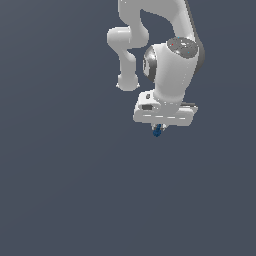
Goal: Pick up the object and move it to a goal position.
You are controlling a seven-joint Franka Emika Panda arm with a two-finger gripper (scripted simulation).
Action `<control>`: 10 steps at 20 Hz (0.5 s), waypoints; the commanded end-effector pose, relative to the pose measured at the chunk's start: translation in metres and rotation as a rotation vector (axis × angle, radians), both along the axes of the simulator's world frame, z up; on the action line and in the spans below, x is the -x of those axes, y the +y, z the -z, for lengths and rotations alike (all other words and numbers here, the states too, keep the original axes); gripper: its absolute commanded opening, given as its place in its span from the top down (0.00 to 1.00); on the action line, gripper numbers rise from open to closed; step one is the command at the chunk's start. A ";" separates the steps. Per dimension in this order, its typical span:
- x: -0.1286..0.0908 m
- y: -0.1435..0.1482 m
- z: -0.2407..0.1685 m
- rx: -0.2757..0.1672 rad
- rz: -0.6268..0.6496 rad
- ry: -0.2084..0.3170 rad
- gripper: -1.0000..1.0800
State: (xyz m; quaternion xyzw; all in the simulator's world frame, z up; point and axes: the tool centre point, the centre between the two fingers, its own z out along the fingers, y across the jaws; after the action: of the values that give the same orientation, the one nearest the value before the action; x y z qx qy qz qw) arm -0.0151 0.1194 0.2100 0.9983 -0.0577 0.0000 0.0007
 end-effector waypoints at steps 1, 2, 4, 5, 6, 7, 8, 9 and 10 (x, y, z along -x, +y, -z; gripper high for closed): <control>0.013 0.013 -0.026 0.000 0.000 0.000 1.00; 0.018 0.018 -0.037 0.001 0.000 0.000 1.00; 0.027 0.029 -0.058 0.001 0.000 0.000 1.00; 0.032 0.034 -0.068 0.001 0.000 0.000 1.00; 0.037 0.039 -0.079 0.001 0.000 -0.001 1.00; 0.041 0.044 -0.089 0.001 0.000 -0.001 1.00; 0.046 0.049 -0.099 0.001 0.000 -0.001 1.00; 0.050 0.054 -0.109 0.001 0.000 -0.001 1.00; 0.054 0.059 -0.118 0.001 0.000 -0.001 1.00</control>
State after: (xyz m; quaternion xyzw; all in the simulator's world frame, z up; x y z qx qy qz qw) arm -0.0621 0.1712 0.3133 0.9984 -0.0574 0.0007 0.0011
